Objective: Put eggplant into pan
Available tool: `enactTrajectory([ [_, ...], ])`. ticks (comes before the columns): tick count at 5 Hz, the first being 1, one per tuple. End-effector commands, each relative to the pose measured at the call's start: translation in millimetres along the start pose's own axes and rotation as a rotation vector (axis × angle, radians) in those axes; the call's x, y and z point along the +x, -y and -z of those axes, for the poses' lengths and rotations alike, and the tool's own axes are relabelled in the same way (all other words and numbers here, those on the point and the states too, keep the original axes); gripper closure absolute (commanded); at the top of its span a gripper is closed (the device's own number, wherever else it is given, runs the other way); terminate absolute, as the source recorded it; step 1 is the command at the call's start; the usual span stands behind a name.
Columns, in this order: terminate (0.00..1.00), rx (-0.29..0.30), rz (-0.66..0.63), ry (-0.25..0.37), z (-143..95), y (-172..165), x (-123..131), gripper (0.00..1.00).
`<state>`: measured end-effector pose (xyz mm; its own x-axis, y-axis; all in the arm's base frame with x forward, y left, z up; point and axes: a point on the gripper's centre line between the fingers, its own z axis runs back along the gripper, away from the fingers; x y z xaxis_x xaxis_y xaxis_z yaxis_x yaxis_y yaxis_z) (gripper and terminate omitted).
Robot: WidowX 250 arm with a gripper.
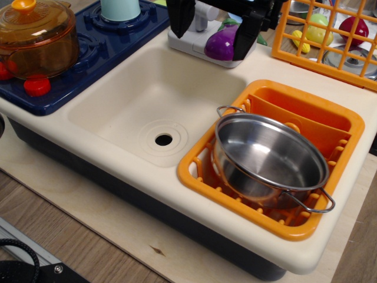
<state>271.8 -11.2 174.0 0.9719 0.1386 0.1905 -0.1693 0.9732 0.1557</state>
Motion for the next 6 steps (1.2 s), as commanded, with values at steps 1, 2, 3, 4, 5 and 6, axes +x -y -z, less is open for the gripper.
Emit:
enactTrajectory([
  [1,0.0,0.0,0.0,0.0,0.0,0.0,0.0,0.0],
  [2,0.0,0.002,-0.016,0.013,0.3,3.8,7.8,0.0],
  [3,0.0,-0.004,-0.017,0.046,4.9,7.0,16.4,0.0],
  [4,0.0,-0.006,0.006,0.092,11.2,8.4,27.0,0.0],
  [5,0.0,-0.011,0.041,0.131,15.4,8.6,38.3,0.0],
  [6,0.0,-0.03,0.058,0.141,21.7,5.9,48.2,0.0],
])
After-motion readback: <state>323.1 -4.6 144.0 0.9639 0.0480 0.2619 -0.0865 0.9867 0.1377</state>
